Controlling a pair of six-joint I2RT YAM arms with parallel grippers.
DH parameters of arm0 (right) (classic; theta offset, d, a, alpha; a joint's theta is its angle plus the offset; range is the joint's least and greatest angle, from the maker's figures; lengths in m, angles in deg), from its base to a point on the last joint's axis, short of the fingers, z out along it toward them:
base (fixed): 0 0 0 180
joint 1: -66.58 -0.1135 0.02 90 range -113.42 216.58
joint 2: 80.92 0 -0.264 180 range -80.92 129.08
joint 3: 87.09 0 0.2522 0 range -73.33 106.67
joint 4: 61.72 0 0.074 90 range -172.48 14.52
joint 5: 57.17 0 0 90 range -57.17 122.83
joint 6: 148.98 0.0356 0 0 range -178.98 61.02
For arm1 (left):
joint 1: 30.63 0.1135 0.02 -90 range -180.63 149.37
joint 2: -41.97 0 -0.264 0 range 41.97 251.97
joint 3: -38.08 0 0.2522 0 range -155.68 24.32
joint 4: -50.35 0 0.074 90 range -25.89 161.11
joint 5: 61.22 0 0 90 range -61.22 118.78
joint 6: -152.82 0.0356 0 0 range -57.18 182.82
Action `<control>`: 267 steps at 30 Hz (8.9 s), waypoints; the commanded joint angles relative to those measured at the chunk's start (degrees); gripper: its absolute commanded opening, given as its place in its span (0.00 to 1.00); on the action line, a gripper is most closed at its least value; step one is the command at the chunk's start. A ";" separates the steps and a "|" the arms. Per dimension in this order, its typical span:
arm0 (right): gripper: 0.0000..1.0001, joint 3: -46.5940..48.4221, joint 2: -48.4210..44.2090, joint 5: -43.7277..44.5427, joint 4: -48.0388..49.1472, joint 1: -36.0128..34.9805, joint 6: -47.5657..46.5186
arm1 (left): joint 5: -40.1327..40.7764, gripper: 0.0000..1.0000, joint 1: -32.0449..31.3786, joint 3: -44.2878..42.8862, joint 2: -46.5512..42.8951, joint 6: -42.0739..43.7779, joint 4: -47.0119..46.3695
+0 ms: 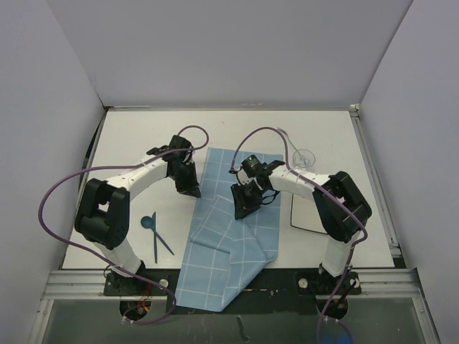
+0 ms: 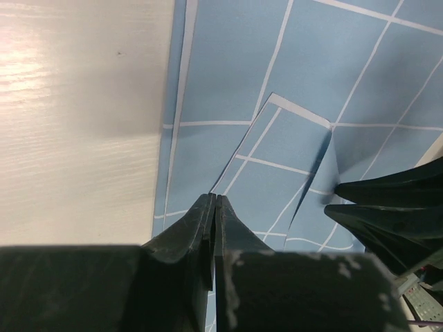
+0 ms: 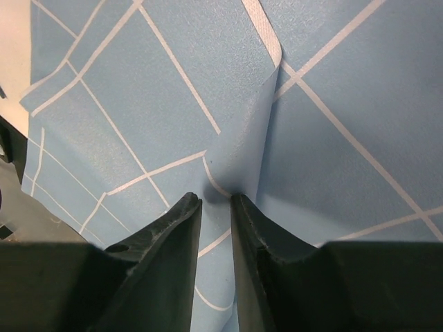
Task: Set the dinner table for one person
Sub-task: Flatten out the napkin at the center of the board.
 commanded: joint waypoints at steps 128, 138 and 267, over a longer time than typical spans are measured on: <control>0.67 -21.45 -46.44 13.69 -14.57 -29.23 22.84 | -1.41 0.00 2.10 0.12 -6.12 -0.87 -4.31; 0.70 -20.72 -42.17 14.57 -10.80 -31.08 23.79 | -1.82 0.00 0.93 2.97 -6.09 -1.31 -5.32; 0.68 28.71 1.06 36.49 -25.84 -55.02 27.23 | 20.04 0.00 -7.10 13.80 -72.05 -15.27 32.41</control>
